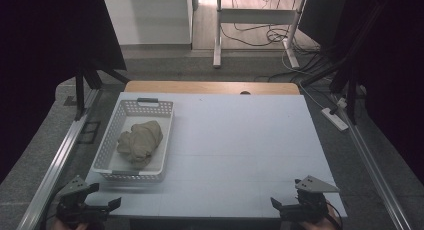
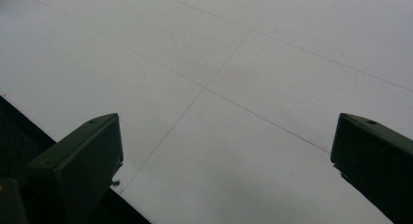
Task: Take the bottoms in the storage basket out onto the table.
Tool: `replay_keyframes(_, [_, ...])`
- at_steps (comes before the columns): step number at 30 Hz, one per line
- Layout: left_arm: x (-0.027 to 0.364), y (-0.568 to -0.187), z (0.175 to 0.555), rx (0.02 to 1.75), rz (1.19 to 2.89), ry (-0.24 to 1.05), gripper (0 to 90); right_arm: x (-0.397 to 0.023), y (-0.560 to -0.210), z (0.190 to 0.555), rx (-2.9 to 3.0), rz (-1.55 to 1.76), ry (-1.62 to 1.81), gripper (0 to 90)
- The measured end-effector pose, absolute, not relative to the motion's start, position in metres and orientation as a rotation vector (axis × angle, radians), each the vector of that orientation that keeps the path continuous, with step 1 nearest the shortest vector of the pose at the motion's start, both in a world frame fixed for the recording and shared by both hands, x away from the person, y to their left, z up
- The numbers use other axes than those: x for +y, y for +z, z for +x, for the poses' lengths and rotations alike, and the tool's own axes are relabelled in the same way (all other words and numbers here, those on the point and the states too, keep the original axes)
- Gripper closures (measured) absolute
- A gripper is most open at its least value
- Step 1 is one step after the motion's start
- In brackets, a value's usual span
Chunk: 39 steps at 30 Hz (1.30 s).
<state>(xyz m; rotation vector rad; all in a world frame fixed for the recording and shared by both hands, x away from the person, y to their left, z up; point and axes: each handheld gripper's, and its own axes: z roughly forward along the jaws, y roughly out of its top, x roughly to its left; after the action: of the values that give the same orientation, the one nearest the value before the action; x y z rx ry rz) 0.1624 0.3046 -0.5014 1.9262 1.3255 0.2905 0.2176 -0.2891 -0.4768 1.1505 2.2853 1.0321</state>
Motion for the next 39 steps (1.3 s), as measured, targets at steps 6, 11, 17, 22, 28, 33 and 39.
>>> replay_keyframes(6, [0.303,-0.498,0.163,1.297,1.932,0.281,0.0,-0.289,-0.477,0.218,2.287,1.149,1.036,0.0])
replay_keyframes(11, [0.301,-0.491,0.163,1.272,1.918,0.292,0.0,-0.289,-0.477,0.218,2.287,1.15,1.03,0.0])
replay_keyframes(17, [0.3,-0.486,0.166,1.275,1.924,0.283,0.0,-0.289,-0.477,0.218,2.289,1.148,1.027,0.0])
replay_keyframes(22, [0.299,-0.482,0.169,1.253,1.926,0.294,0.0,-0.289,-0.477,0.218,2.287,1.151,1.028,0.0])
replay_keyframes(28, [0.297,-0.478,0.172,1.225,1.933,0.309,0.1,-0.289,-0.477,0.218,2.29,1.15,1.023,0.0])
replay_keyframes(33, [0.297,-0.474,0.176,1.219,1.912,0.329,0.2,-0.288,-0.477,0.218,2.291,1.153,1.022,0.0])
replay_keyframes(39, [0.293,-0.47,0.184,1.196,1.899,0.311,0.2,-0.288,-0.478,0.219,2.296,1.151,1.019,0.0])
